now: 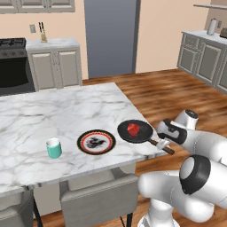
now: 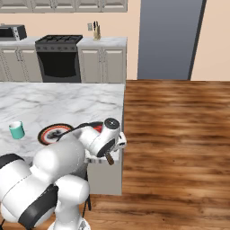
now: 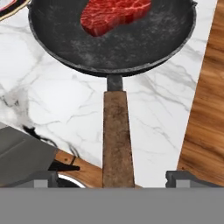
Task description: Pick up the pan with the steak in it and place it on the dining table. Then place the steak on the plate.
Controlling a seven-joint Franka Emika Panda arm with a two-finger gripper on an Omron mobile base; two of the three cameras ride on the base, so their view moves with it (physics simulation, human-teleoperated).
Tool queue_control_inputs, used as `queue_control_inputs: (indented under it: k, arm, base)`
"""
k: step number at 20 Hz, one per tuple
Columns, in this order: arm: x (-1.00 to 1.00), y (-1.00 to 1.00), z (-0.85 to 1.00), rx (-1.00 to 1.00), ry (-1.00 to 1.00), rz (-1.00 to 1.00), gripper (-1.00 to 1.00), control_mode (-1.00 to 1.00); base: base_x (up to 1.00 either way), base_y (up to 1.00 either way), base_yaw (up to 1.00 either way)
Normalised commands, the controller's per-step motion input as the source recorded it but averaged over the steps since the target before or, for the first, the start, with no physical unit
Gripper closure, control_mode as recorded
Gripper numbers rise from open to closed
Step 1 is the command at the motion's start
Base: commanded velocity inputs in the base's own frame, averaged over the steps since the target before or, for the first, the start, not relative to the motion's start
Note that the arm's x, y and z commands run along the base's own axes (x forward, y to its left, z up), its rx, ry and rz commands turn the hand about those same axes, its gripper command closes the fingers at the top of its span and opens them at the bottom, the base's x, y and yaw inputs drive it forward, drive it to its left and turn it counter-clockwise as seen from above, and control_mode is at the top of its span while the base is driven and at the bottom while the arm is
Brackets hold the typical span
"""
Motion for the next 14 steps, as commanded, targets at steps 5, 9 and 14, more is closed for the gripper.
queue_control_inputs:
  k: [5,9,14]
  arm:
    - [0.03,0.00,0.36,0.00,0.07,-0.02,-1.00,-1.00]
    - [0.03,0.01,0.27,0.00,0.02,0.00,-1.00,-1.00]
    - [-0.37,0.07,0.28,0.00,-0.12,0.00,-1.00,-1.00]
  base:
    - [0.00,0.00,0.00]
    - [0.00,0.00,0.00]
    - [0.00,0.00,0.00]
